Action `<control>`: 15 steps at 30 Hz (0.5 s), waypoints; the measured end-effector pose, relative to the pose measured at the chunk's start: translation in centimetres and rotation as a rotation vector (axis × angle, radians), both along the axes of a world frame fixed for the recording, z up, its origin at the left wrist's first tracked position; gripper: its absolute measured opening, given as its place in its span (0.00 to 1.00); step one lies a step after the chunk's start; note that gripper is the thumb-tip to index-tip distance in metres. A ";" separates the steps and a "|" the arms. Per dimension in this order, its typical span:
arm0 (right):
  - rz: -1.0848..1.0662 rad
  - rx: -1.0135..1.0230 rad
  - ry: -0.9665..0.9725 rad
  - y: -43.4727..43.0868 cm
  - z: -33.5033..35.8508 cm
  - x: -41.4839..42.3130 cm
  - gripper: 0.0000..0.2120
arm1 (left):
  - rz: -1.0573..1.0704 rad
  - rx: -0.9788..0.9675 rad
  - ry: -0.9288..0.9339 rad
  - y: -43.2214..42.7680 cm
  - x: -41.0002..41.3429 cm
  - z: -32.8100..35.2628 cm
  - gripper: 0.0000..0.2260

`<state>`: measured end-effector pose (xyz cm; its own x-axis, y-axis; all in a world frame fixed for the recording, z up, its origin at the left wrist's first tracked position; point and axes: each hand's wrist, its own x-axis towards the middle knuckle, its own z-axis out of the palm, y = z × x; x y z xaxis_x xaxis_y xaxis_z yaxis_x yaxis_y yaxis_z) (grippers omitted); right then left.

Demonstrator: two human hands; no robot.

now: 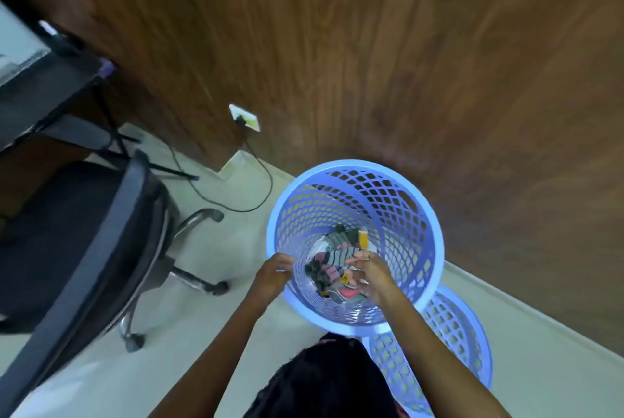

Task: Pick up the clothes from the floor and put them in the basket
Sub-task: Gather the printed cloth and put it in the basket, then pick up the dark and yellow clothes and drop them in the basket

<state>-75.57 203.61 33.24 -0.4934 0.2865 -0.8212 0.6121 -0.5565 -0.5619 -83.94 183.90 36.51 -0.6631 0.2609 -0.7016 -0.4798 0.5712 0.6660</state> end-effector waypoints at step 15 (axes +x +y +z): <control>0.669 0.055 0.108 -28.9 4.6 -0.7 0.09 | 0.632 0.148 -0.031 -26.3 11.8 3.0 0.10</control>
